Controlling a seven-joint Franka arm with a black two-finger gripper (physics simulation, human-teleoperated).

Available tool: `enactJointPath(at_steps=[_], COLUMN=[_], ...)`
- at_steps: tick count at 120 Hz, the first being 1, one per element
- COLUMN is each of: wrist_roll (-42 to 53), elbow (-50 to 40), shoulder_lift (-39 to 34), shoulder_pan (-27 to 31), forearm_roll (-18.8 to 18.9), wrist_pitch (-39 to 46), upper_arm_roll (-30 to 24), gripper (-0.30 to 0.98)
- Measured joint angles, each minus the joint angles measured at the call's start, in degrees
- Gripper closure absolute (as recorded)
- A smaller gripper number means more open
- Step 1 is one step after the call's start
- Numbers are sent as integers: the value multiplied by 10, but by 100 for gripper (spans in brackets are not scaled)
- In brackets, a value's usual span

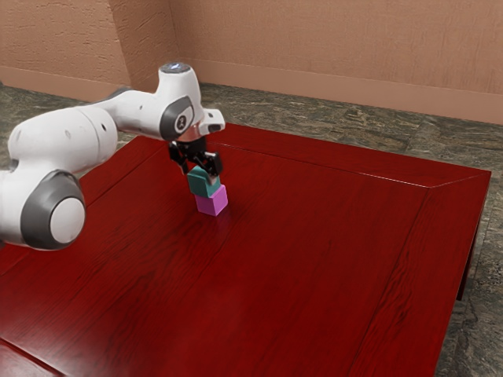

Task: Pick up the blue block with one arm, and put the blue block on the table with one arm

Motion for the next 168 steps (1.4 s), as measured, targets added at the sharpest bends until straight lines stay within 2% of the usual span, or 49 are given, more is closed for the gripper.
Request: enactJointPath(at_steps=[46, 68, 92, 129, 168], wrist_roll=[0, 0, -1, -3, -7], elbow=[36, 37, 51, 66, 66], shoulder_lift=[43, 44, 37, 38, 76], shoulder_pan=[12, 13, 5, -64, -68], forearm_roll=[0, 0, 4, 6, 6], wrist_pitch=[28, 33, 14, -13, -2], upper_arm_roll=[-16, -15, -17, -43, -65], gripper=[0, 23, 29, 31, 31])
